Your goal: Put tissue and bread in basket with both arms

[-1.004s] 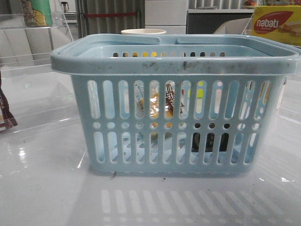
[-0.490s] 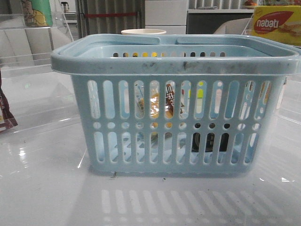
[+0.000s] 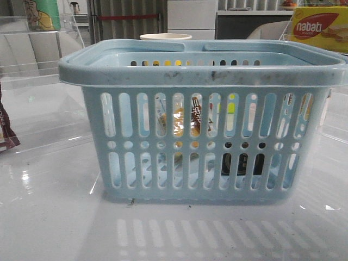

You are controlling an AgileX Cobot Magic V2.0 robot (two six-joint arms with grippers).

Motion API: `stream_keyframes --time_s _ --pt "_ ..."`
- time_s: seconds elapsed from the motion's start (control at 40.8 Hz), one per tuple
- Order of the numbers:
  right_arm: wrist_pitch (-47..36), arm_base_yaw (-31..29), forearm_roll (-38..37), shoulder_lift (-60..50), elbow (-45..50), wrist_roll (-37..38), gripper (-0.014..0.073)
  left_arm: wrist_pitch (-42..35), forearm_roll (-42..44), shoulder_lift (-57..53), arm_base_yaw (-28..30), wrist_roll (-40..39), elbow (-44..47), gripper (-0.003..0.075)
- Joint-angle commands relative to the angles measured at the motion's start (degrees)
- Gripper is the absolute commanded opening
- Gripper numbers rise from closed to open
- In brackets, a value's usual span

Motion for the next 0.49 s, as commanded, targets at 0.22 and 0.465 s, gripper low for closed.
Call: stream_keyframes --time_s 0.22,0.465 --pt "-2.91 -0.19 -0.31 -0.32 -1.52 -0.39 0.0057 -9.80 -1.28 -0.96 -0.75 0.10 2.05 0.0092" --pt "-2.87 -0.19 -0.31 -0.32 -1.52 -0.39 0.0057 -10.89 -1.28 -0.96 -0.75 0.10 2.05 0.0092"
